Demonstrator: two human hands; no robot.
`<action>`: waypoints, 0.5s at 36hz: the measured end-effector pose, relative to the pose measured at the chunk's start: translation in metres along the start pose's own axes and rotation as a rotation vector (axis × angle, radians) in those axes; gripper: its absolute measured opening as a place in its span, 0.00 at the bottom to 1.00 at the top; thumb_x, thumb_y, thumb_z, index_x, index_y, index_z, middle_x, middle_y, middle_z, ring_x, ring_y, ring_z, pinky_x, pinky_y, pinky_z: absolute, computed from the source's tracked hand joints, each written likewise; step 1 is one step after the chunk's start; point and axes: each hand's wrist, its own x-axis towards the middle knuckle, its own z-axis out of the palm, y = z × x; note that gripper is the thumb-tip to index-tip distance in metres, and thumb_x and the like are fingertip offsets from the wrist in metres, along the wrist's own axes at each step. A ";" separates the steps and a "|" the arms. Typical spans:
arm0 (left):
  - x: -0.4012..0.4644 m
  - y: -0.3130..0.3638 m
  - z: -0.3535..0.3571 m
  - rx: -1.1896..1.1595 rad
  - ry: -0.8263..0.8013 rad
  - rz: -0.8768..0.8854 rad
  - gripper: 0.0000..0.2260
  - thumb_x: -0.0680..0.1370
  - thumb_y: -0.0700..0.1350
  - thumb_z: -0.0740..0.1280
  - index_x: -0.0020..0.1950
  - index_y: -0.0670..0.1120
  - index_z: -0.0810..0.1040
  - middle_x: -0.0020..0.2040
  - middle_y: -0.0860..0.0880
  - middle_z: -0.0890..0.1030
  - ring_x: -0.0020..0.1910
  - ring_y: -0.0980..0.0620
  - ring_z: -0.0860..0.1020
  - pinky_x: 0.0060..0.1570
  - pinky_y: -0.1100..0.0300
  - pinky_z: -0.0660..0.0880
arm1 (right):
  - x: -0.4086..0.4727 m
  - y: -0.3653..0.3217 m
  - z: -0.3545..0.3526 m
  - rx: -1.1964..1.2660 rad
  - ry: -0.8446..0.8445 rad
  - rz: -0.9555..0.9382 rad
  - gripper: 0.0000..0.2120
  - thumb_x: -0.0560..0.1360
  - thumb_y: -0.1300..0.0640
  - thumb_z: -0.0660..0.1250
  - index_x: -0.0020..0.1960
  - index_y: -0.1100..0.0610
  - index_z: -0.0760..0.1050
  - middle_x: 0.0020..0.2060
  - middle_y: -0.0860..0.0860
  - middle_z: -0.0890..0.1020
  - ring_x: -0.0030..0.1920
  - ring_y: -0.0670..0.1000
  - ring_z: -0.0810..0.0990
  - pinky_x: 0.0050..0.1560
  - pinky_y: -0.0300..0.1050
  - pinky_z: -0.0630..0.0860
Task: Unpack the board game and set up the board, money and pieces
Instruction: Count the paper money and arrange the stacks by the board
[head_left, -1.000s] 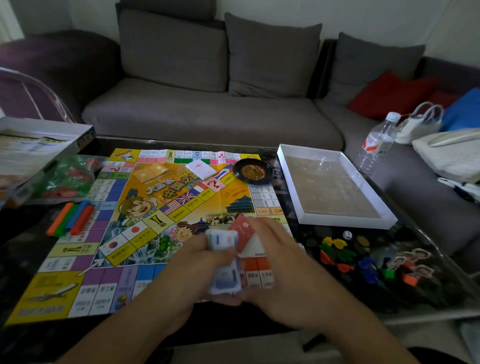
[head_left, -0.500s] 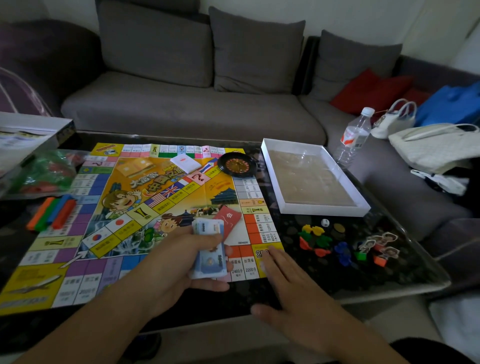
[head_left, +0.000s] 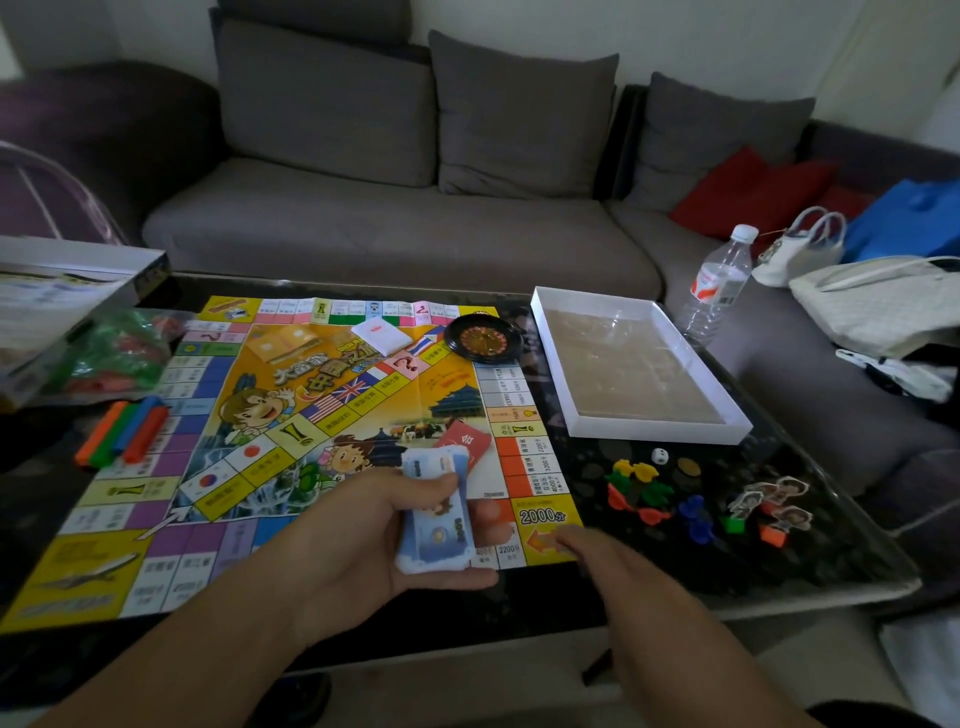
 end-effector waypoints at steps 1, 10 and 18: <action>-0.001 0.001 -0.001 -0.017 -0.012 0.005 0.17 0.75 0.41 0.68 0.64 0.43 0.80 0.56 0.36 0.86 0.55 0.34 0.85 0.50 0.33 0.82 | 0.002 -0.005 -0.007 -0.005 0.034 0.006 0.42 0.79 0.62 0.68 0.69 0.27 0.44 0.76 0.38 0.62 0.65 0.42 0.74 0.65 0.38 0.75; 0.005 0.015 -0.004 -0.091 -0.023 0.085 0.16 0.73 0.43 0.69 0.59 0.43 0.84 0.57 0.42 0.87 0.54 0.40 0.87 0.48 0.44 0.84 | 0.055 -0.054 -0.047 -0.137 0.323 -0.141 0.27 0.72 0.60 0.76 0.58 0.49 0.60 0.58 0.48 0.67 0.46 0.46 0.75 0.25 0.31 0.55; 0.009 0.023 -0.019 -0.169 0.004 0.219 0.20 0.72 0.43 0.68 0.64 0.42 0.80 0.58 0.39 0.86 0.53 0.36 0.86 0.46 0.44 0.86 | 0.087 -0.102 -0.032 0.234 0.221 -0.362 0.25 0.74 0.63 0.69 0.66 0.50 0.63 0.59 0.44 0.58 0.53 0.43 0.67 0.44 0.34 0.70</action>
